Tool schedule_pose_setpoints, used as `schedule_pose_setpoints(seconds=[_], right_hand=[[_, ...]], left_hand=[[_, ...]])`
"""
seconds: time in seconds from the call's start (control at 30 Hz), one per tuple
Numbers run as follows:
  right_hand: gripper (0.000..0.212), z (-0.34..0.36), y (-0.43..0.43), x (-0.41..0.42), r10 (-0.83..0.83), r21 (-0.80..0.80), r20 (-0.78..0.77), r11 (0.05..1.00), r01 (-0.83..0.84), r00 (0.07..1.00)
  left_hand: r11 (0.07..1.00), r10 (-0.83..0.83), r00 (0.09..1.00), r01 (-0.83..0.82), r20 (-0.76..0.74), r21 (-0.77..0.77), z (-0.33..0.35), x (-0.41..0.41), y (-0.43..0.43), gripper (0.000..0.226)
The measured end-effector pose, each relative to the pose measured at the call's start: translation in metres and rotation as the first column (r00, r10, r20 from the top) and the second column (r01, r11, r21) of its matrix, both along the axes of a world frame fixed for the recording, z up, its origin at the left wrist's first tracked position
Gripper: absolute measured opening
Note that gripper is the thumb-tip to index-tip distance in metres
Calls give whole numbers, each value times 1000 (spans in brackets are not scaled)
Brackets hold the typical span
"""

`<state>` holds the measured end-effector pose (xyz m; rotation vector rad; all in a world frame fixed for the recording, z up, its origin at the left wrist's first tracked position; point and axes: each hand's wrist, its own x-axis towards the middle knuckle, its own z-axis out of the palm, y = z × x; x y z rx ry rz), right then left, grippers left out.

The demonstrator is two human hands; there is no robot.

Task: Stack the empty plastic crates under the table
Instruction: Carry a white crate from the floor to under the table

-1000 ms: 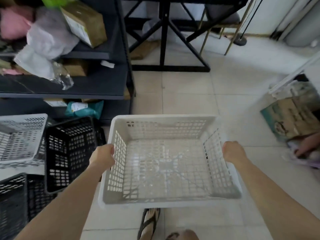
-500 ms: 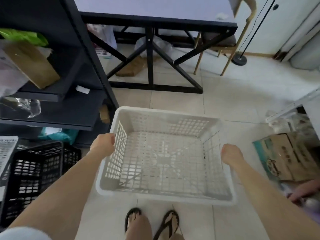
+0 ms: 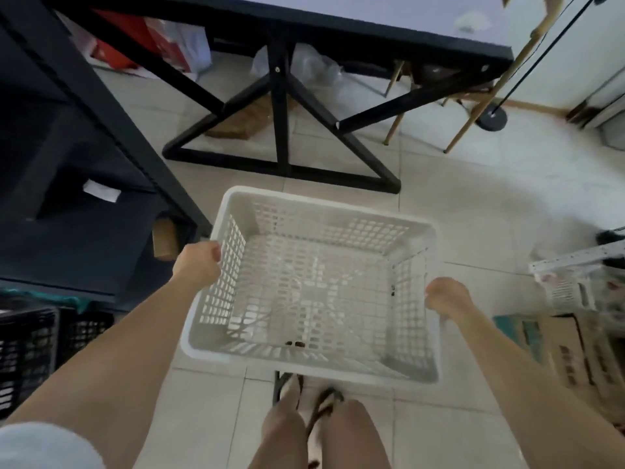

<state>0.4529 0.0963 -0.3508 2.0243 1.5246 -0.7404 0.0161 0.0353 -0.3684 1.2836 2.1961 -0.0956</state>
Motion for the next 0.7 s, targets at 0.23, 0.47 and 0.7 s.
schedule_pose_setpoints(seconds=[0.23, 0.47, 0.7], right_hand=[[32, -66, 100, -11, -30, -11, -69, 1000, 29, 997], [34, -156, 182, -31, -59, -62, -54, 997, 55, 997], [49, -255, 240, -40, -121, -72, -54, 990, 117, 991]], left_hand=[[997, 41, 999, -42, -16, -72, -61, -4, 95, 22], [996, 56, 998, -55, 11, -75, -160, -21, 169, 24], [996, 65, 997, -63, 31, -60, -270, -27, 227, 28]])
